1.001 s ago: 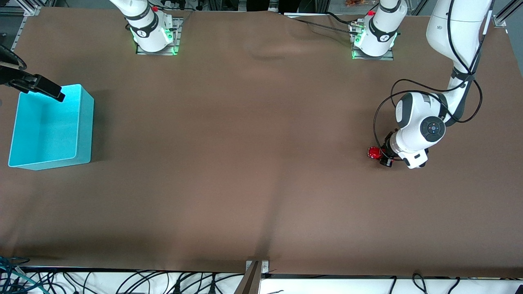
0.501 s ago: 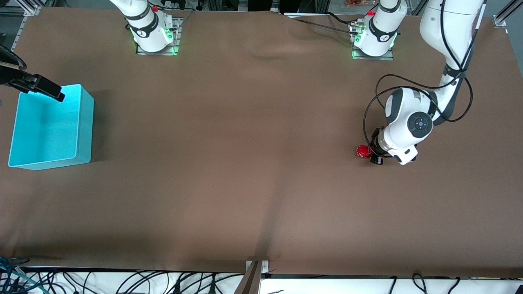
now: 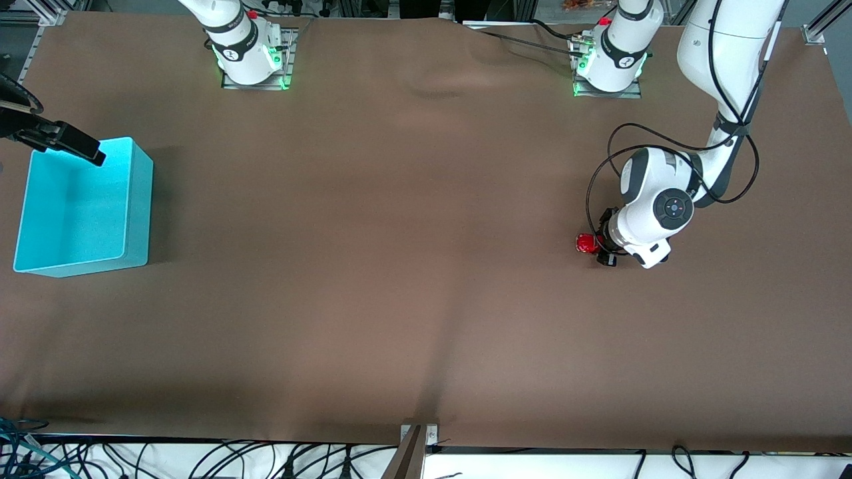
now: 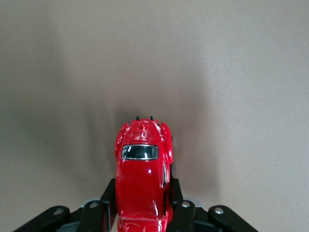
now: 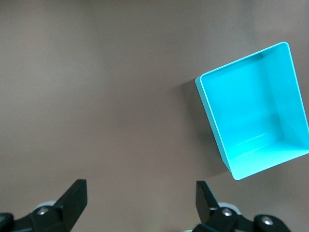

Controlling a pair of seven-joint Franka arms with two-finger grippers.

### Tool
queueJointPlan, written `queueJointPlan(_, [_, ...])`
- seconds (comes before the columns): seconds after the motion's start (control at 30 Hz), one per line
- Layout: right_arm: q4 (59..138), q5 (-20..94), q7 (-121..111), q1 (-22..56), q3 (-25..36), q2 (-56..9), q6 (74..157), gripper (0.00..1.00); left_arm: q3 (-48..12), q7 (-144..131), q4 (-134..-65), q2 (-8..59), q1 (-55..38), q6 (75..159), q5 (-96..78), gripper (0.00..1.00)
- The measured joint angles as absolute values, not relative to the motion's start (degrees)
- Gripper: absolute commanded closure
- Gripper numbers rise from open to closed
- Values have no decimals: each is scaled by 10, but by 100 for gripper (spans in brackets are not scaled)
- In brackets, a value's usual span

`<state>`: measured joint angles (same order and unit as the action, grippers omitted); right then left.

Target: Wind red beetle toy and store in blue box

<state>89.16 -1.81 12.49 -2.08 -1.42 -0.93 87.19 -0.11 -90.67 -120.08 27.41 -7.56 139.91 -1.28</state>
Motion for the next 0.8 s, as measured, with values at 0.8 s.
queueJointPlan(0.8, [892, -18, 125, -21, -14, -9, 872, 0, 52, -893, -1190, 285, -74, 1400, 35, 100])
